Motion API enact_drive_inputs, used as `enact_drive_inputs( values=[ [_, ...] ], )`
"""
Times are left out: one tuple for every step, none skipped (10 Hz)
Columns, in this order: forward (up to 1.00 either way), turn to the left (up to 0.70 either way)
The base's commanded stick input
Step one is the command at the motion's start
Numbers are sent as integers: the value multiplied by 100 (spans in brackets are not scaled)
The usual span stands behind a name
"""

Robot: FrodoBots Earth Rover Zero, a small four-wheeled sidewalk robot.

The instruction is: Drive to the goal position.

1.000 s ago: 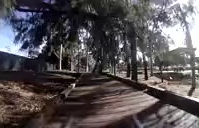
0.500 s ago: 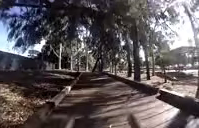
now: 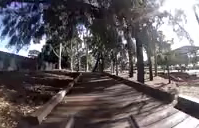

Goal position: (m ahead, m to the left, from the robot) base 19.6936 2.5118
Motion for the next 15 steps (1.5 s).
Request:
enact_drive_inputs(
  values=[
    [100, 0],
    [100, 0],
    [100, 0],
    [100, 0],
    [100, 0],
    [100, 0],
    [100, 0],
    [100, 0],
    [100, 0],
    [100, 0],
    [100, 0],
    [100, 0],
    [100, 0],
    [100, 0],
    [100, 20]
  ],
)
